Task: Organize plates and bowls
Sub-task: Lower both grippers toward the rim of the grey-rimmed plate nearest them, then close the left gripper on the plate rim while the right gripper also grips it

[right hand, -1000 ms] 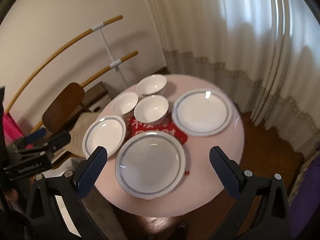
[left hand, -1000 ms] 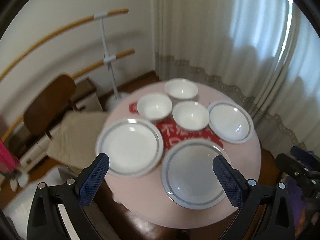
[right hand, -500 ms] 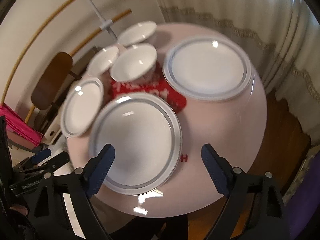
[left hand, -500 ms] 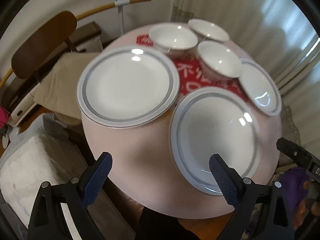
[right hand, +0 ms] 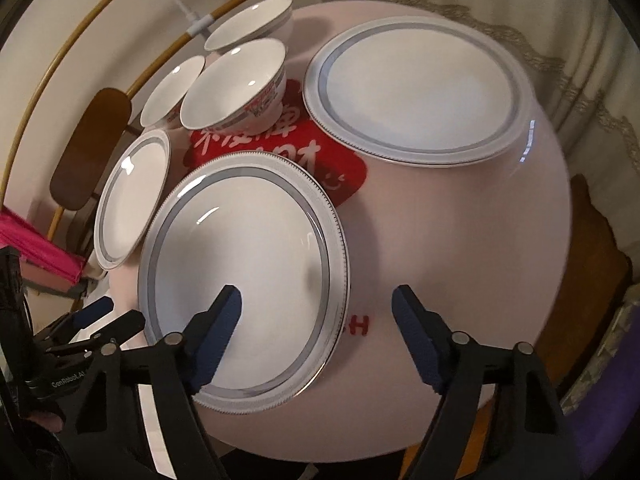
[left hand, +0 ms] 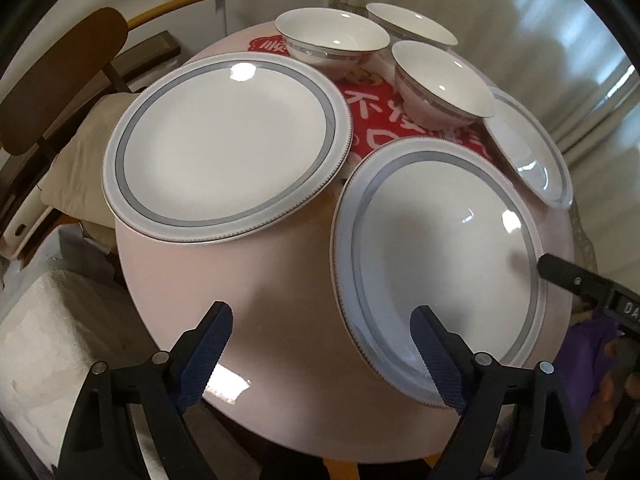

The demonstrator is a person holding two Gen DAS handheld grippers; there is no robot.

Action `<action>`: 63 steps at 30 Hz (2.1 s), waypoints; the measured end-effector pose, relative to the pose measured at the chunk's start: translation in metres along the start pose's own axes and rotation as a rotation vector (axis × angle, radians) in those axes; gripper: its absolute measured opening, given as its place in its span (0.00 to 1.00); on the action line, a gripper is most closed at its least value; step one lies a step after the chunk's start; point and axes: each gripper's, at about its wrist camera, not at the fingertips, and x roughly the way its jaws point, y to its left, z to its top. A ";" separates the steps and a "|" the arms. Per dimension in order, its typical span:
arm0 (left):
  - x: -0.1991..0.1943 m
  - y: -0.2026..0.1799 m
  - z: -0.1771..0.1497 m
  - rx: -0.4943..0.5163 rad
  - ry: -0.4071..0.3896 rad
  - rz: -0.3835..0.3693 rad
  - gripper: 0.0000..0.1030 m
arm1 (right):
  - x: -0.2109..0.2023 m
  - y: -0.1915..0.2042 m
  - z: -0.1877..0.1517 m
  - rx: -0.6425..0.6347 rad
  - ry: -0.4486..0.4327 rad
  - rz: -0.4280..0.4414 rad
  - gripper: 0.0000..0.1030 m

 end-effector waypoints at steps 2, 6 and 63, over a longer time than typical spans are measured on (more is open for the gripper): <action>0.004 -0.001 -0.005 -0.018 -0.012 0.007 0.83 | 0.008 -0.003 0.003 -0.015 0.018 0.023 0.66; 0.018 -0.003 -0.013 -0.077 -0.007 0.018 0.74 | 0.018 -0.007 0.009 -0.059 0.057 0.088 0.55; 0.024 -0.013 -0.008 -0.029 0.006 -0.133 0.29 | 0.006 -0.012 0.024 -0.118 0.075 0.177 0.15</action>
